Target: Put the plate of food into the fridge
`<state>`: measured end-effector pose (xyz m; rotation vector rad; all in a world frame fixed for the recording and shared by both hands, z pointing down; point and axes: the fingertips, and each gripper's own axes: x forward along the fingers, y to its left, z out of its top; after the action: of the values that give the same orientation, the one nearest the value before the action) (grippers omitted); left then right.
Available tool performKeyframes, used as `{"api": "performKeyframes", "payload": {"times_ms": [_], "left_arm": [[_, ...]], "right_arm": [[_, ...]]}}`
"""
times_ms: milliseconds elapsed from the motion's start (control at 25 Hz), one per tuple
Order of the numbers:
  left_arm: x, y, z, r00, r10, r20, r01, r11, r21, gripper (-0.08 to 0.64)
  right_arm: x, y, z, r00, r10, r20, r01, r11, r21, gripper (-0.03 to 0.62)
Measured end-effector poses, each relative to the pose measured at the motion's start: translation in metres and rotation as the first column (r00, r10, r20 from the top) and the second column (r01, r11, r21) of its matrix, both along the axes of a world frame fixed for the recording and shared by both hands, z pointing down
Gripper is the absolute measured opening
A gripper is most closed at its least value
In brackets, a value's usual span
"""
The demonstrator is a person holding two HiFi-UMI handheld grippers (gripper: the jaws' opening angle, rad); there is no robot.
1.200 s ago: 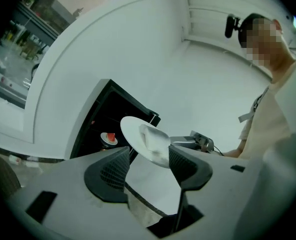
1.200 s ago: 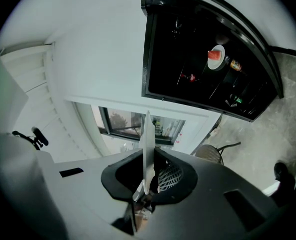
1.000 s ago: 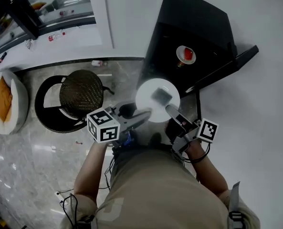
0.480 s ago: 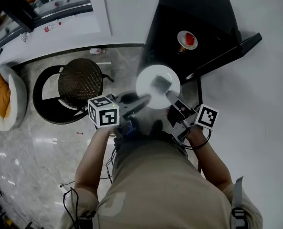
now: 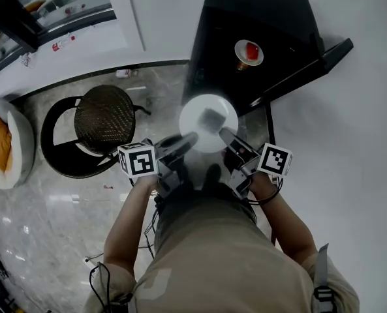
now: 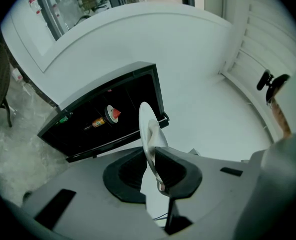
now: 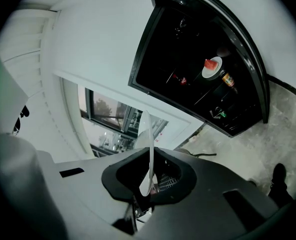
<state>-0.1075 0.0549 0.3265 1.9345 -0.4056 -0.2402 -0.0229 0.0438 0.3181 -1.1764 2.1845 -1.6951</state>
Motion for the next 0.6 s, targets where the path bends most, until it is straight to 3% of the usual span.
{"api": "performKeyframes", "payload": {"times_ms": [200,600], "left_arm": [[0.002,-0.002,0.006,0.999,-0.019,-0.037,0.017,0.998,-0.066,0.040],[0.019,-0.008,0.023,0.996,-0.073,-0.055,0.061,0.978,-0.200,0.029]], "right_arm": [[0.000,0.001,0.002,1.000,-0.020,0.005,0.020,1.000,0.004,0.034],[0.018,-0.003,0.019,0.994,-0.060,-0.090,0.059,0.998,-0.015,0.035]]}}
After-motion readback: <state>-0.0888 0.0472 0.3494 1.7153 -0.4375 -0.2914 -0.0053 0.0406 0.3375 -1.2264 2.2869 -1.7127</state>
